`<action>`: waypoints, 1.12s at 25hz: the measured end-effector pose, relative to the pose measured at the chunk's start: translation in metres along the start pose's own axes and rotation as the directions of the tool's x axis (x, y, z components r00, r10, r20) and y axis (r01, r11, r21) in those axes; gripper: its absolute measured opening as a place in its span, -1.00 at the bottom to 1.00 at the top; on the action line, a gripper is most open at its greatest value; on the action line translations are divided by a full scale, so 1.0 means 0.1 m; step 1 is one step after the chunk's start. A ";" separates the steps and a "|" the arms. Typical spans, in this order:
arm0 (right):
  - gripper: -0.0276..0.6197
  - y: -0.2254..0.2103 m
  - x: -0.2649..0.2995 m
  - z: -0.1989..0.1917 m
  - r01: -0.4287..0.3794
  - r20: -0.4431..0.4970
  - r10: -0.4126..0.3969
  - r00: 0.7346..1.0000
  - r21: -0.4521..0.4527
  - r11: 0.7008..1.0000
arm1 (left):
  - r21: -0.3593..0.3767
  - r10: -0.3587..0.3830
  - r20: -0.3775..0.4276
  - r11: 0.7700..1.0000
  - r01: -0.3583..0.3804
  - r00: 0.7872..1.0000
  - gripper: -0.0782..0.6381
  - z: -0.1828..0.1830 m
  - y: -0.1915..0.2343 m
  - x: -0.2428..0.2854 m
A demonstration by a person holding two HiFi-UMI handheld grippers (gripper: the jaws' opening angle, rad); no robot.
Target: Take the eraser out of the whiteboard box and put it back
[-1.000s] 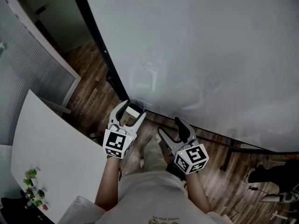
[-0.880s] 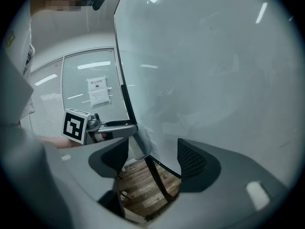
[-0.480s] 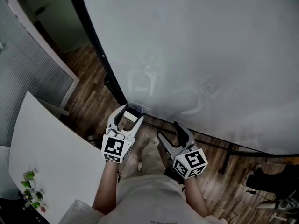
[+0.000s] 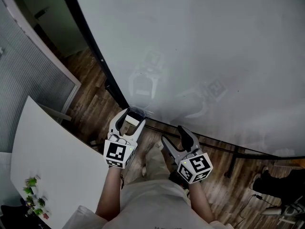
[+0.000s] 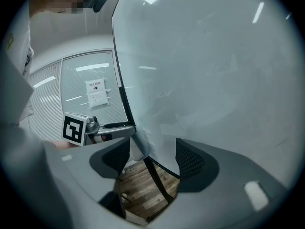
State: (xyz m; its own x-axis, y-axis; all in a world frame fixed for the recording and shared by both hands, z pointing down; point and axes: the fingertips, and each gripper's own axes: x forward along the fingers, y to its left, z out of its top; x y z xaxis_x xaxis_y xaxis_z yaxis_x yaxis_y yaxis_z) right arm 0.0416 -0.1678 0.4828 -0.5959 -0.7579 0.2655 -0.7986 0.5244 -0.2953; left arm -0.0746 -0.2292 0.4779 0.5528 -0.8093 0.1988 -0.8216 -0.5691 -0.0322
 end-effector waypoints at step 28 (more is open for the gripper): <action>0.00 0.05 -0.07 0.00 0.002 0.031 -0.003 1.000 0.009 1.000 | -0.006 -0.001 0.035 1.000 0.002 0.999 -0.04 0.10 -0.01 -0.10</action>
State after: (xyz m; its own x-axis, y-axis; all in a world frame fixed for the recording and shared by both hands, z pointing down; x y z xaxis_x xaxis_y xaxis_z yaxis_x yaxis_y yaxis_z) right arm 0.0420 -0.1601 0.4794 -0.5908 -0.7711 0.2374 -0.7992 0.5192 -0.3028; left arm -0.0778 -0.2219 0.4659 0.5584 -0.8130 0.1649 -0.8216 -0.5695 -0.0258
